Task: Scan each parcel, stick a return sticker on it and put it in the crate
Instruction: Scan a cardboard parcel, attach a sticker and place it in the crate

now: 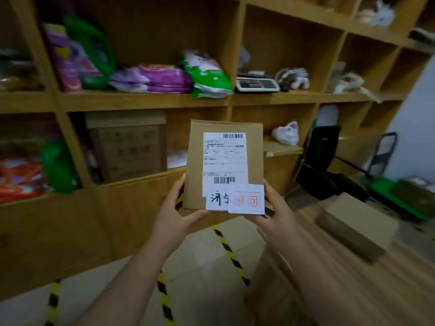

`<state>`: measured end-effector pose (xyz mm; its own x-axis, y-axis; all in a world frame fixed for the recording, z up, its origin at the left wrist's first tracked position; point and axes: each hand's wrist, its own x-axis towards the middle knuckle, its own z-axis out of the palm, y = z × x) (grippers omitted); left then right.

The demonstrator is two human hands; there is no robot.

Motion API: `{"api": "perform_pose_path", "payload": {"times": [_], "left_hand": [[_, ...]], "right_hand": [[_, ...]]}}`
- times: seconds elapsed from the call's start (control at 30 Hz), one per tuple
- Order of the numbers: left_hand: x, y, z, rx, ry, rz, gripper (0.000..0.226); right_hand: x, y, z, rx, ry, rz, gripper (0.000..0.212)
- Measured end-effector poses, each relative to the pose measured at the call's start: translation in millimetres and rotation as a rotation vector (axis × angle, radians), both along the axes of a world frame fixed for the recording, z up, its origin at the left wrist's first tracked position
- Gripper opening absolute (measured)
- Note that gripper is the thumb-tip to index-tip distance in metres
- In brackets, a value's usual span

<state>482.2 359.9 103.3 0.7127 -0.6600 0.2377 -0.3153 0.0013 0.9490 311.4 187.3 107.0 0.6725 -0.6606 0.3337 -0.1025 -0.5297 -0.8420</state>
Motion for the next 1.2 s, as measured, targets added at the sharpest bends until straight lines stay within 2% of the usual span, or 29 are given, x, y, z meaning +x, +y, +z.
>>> {"api": "perform_pose_path", "payload": {"times": [0.2,0.4,0.5,0.67,0.8,0.9,1.0,1.2], "left_hand": [[99.8,148.2,-28.5,0.049,0.002,0.431,0.094],[158.0,271.0,-37.5,0.1,0.012,0.854,0.094],[174.0,320.3,-42.7,0.11,0.052,0.991,0.091],[180.4,378.5,-63.6,0.094,0.117,1.225,0.096],[177.7,420.9,-91.1,0.065,0.231,1.392,0.103],[190.7,454.1,-115.3,0.059,0.276,1.467,0.092],[207.9,485.1,-138.5,0.051,0.35,1.511,0.095],[246.5,530.0,-177.3,0.087,0.508,1.559,0.096]], "right_hand": [[184.9,90.8,-26.6,0.075,0.062,0.445,0.083],[346.2,199.7,-46.8,0.104,0.095,0.831,0.08],[404.6,253.9,-47.6,0.134,0.1,1.047,0.079],[469.6,332.3,-76.3,0.1,0.218,1.328,0.078],[495.5,391.5,-99.1,0.117,0.314,1.473,0.065],[524.6,434.7,-119.3,0.104,0.386,1.554,0.071],[549.1,477.4,-137.3,0.098,0.467,1.592,0.076],[598.0,534.1,-182.6,0.04,0.609,1.586,0.056]]}}
